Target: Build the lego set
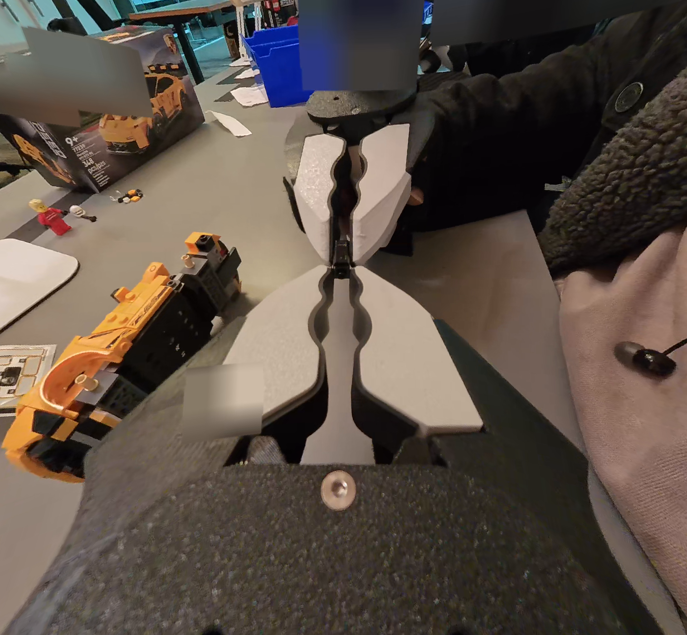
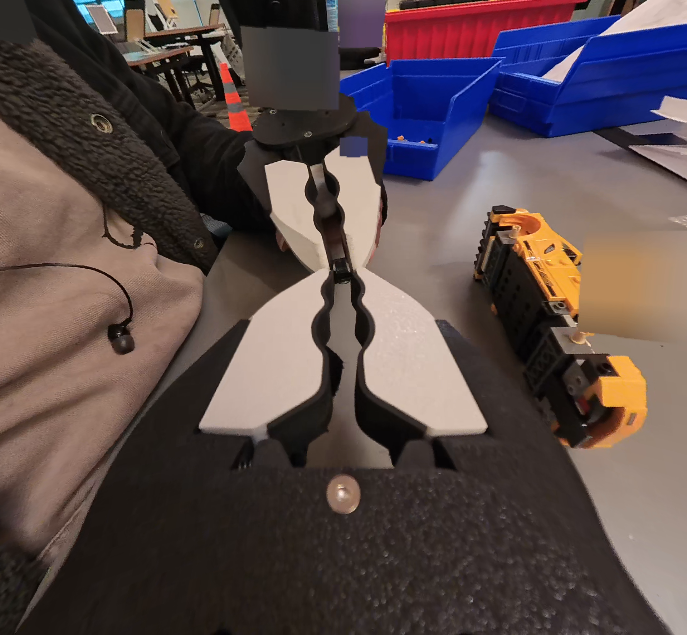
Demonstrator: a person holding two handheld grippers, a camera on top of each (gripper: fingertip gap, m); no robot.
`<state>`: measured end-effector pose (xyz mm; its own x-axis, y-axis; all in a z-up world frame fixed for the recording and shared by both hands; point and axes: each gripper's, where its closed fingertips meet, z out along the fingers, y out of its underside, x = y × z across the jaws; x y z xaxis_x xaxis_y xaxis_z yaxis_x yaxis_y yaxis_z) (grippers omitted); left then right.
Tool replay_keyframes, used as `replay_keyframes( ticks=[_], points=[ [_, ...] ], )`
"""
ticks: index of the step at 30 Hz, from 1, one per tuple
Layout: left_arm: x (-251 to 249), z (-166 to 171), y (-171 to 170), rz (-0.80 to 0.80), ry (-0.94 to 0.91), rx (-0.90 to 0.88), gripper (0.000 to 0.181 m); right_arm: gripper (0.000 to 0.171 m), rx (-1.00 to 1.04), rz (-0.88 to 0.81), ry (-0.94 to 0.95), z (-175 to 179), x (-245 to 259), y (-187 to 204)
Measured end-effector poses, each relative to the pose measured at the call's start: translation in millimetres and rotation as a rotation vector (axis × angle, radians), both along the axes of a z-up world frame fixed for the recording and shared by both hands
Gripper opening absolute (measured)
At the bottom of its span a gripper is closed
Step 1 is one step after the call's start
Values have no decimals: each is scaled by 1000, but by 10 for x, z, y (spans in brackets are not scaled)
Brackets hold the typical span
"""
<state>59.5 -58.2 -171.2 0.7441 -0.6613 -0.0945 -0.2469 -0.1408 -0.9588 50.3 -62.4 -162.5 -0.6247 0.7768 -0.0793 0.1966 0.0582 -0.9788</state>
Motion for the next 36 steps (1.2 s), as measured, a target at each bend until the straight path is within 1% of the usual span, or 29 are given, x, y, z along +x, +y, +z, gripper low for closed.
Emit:
replay_keyframes(
  ticks=[5, 13, 21, 26, 29, 32, 36],
  points=[
    [-32, -3, 22, 32, -1, -9, 8, 8, 25, -31, -4, -2, -27, 27],
    [-72, -23, 59, 101, 20, -20, 8, 8, -7, -53, -43, -21, -56, 68],
    [-68, -44, 58, 102, 21, -30, 8, 8, -8, -54, -52, -35, -57, 68],
    [-89, -38, 78, 108, 36, -8, 8, 8, -36, -63, -68, -31, -68, 83],
    [-125, -32, 98, 133, 77, 27, 8, 14, -72, -57, -87, -21, -64, 89],
    [-153, -27, 112, 150, 100, 47, 8, 15, -113, -59, -102, 1, -68, 102],
    [-95, -30, 80, 117, 103, 49, 8, 16, -97, -65, -85, 4, -73, 101]
  ],
)
